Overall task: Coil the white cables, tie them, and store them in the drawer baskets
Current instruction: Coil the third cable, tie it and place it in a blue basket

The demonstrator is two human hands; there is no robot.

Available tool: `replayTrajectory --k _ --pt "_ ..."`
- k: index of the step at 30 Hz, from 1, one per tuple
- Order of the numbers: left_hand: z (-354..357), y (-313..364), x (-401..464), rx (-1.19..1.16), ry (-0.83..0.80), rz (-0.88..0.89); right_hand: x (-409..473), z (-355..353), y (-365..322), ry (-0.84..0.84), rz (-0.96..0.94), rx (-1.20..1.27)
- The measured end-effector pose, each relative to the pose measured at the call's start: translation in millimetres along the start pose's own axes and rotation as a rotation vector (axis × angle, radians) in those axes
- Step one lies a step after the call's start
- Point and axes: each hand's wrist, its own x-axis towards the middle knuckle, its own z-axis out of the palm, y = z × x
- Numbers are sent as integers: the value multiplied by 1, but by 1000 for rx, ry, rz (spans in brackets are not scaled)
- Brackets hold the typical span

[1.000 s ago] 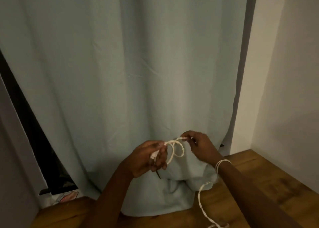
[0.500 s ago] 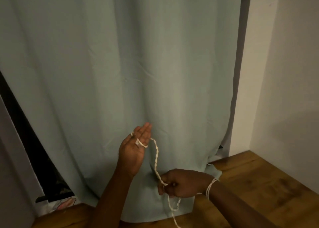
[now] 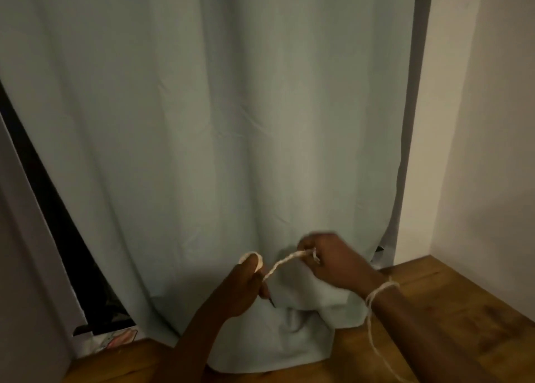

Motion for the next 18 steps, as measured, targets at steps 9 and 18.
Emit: replayTrajectory --k 9,18 --pt "-17 72 -2 -1220 -473 -8 49 -14 19 -69 33 -645" --pt "-23 125 19 -1692 -67 141 23 67 15 -57 220 662"
